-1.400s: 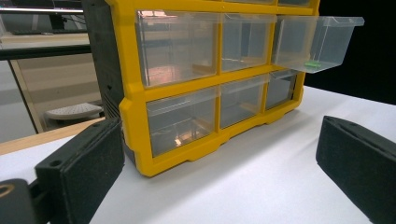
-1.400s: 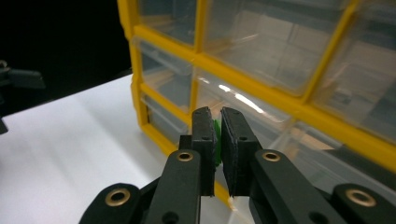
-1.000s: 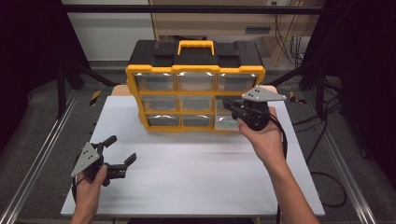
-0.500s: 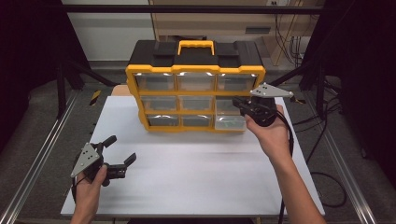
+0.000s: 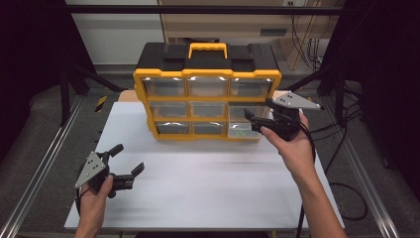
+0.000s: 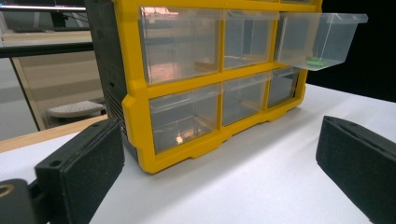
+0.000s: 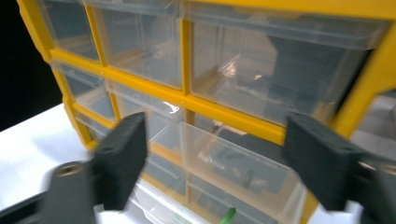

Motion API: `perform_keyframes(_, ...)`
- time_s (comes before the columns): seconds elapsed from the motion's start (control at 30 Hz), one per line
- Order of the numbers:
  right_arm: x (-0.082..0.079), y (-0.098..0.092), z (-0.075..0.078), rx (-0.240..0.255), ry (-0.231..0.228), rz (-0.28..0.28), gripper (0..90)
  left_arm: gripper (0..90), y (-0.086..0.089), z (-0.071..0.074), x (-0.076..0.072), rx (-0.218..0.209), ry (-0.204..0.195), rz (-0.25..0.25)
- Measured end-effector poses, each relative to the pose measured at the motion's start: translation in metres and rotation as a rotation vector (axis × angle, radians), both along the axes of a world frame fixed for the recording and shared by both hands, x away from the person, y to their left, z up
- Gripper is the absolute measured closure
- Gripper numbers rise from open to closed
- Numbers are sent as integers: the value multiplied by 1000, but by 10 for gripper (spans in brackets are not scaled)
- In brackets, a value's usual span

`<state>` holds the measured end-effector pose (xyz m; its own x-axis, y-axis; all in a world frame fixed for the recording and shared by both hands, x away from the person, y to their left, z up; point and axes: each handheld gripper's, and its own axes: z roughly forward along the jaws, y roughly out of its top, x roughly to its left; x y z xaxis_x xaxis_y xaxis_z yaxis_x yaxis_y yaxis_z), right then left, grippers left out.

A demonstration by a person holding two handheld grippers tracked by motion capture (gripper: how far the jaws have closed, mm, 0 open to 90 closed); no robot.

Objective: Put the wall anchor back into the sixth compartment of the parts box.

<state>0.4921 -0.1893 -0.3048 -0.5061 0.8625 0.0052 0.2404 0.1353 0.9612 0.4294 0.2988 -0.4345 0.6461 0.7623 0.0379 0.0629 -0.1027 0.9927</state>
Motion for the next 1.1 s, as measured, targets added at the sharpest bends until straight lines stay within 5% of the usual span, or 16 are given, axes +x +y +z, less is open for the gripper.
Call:
perform_keyframes(0.17, -15, -13, -5, 45, -29, -18, 81, 11, 0, 0, 0, -1, 5, 0)
perform_keyframes(0.47, -33, -33, -33, 54, -68, -8, 41, 12, -1, -2, 1, 13, 20, -7)
perform_keyframes(1.1, -52, -50, -103, 50, -50, 25, 71, 10, -3, -7, 3, 51, 25, -16)
